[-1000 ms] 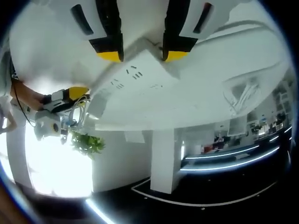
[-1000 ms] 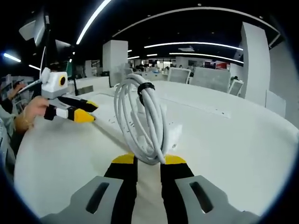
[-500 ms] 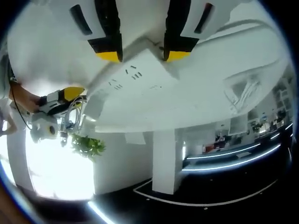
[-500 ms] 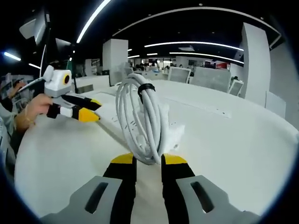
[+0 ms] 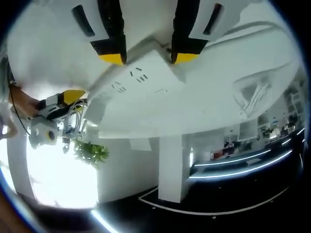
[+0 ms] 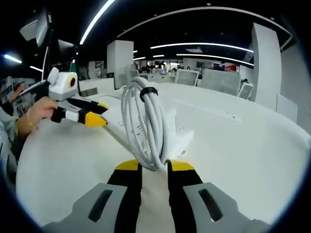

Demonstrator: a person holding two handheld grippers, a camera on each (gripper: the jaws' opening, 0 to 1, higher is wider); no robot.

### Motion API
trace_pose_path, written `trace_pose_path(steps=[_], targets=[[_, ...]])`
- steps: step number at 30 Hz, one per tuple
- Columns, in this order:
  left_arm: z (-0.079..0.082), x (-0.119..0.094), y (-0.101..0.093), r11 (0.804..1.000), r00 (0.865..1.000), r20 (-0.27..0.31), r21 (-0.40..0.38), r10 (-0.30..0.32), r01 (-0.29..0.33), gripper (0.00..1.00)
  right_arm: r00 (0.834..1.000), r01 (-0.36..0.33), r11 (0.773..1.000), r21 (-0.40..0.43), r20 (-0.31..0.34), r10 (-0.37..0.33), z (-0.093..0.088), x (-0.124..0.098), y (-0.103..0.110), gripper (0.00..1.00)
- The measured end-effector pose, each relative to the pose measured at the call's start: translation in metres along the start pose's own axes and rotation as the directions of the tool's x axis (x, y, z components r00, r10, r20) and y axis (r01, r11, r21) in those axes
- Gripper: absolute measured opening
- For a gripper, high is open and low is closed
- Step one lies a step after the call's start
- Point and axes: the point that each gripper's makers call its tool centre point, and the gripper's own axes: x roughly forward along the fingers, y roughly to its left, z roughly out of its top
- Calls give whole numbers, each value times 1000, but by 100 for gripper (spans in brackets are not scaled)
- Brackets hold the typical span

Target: Straighten the power strip on the desk, plug the charger into it

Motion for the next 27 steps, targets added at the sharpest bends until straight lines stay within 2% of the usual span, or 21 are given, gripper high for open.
trace_pose_path(steps=[11,15,19,27], targets=[[-1,0,0,1000,1000,-4,0,2,-2,38,1000,10,1000,-6,-3,-10,-1,0,3,18],[-1,0,-1,1000,1000,-2,-15,0,0,40,1000,16,999,-45,-13,-17,-2,1,6,21],[-2,0,-2,1000,1000,-6,2,-1,1,40,1000,5,998,-63,-20,-7,-3,0,9,24],[-8,-1,-5,1000,999,-32,5,-11,12,40,1000,-3,1000,-4,-15,3,-4,-3,6,22]])
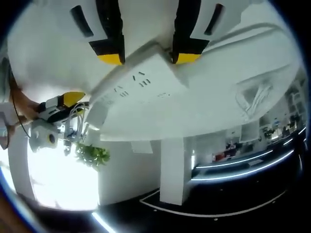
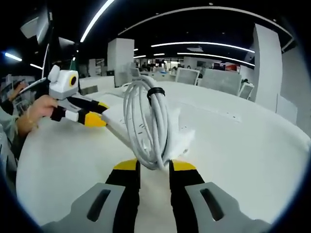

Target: Straighten the power strip on the desk, plug the charger into it

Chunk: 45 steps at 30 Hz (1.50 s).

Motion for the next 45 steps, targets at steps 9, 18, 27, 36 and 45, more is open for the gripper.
trace_pose_path(steps=[9,18,27,36,45], targets=[[3,-6,-3,1000,1000,5,9,-4,4,42,1000,-3,1000,14,-5,3,0,-3,2,22],[3,-14,-11,1000,1000,10,12,-7,7,46,1000,-6,999,50,15,5,7,-13,9,20],[19,-42,-26,998,994,112,51,18,-24,46,997,47,995,87,63,-53,10,-37,10,21],[22,-81,-53,995,984,167,73,53,-66,46,988,84,994,64,126,-92,14,-72,36,28],[3,-118,-82,989,976,192,91,100,-120,52,979,110,992,66,166,-119,7,-110,60,29]])
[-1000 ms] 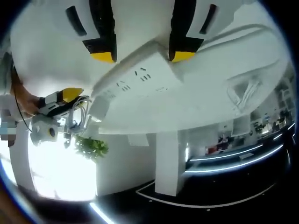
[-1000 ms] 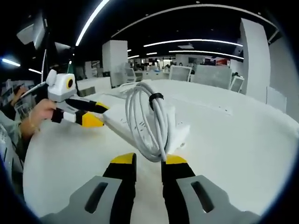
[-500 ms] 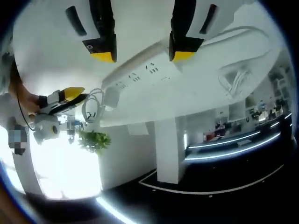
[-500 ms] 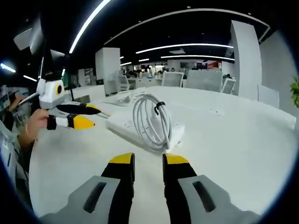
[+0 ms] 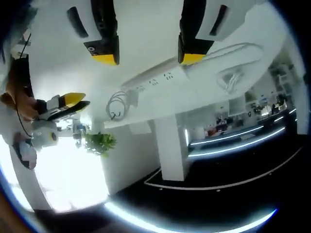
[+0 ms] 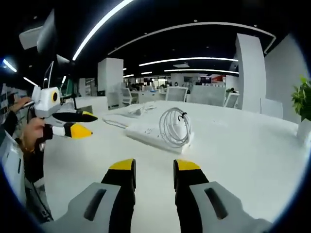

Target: Straighten the power strip on the desk, plug the charger into it

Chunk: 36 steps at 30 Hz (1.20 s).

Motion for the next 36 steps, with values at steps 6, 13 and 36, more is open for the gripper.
trace_pose_path(steps=[6,13,36], targets=[[-11,-24,-10,999,999,14,-8,36,-36,51,1000,-2,1000,7,11,2,-7,-21,12,29],[-13,-48,-14,994,994,65,-66,86,-81,51,997,22,999,23,68,-24,-5,-45,22,32],[-8,-83,-22,988,985,78,-39,150,-148,57,993,91,996,1,76,-91,-8,-82,31,40]])
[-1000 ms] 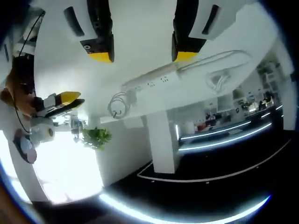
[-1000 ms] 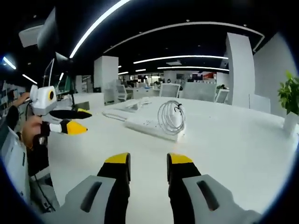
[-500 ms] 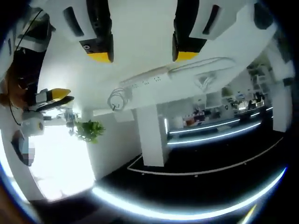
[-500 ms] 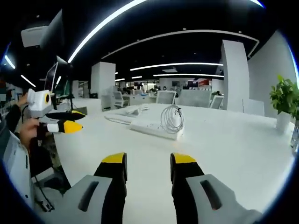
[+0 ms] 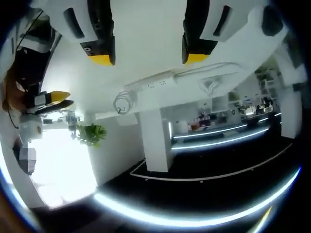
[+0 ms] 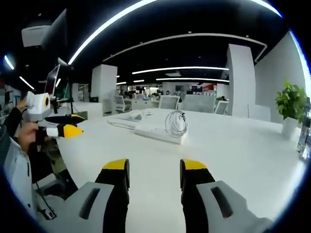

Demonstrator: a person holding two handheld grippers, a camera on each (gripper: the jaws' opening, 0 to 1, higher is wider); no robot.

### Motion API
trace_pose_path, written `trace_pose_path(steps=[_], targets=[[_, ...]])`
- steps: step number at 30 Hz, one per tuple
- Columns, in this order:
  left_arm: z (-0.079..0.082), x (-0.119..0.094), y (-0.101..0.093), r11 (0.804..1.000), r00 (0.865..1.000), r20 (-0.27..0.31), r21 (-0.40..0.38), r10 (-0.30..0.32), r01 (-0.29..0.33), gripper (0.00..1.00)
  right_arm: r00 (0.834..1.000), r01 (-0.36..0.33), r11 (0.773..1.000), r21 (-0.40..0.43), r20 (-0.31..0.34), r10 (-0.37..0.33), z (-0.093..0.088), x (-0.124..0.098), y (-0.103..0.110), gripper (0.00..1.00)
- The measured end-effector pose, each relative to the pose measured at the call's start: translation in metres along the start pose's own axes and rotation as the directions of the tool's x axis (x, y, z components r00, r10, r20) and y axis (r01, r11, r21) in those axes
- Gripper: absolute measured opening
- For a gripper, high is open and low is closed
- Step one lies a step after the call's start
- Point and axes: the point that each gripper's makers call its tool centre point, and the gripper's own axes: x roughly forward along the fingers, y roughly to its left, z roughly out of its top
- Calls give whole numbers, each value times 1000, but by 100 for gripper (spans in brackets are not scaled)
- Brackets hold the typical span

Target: Straighten the power strip on the desk, plug the charger into it

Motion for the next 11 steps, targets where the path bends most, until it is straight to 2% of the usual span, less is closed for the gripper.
trace_pose_path(steps=[11], targets=[[-3,3,0,1000,1000,2,-26,18,-18,59,1000,4,999,37,13,-4,-4,-1,-3,44]])
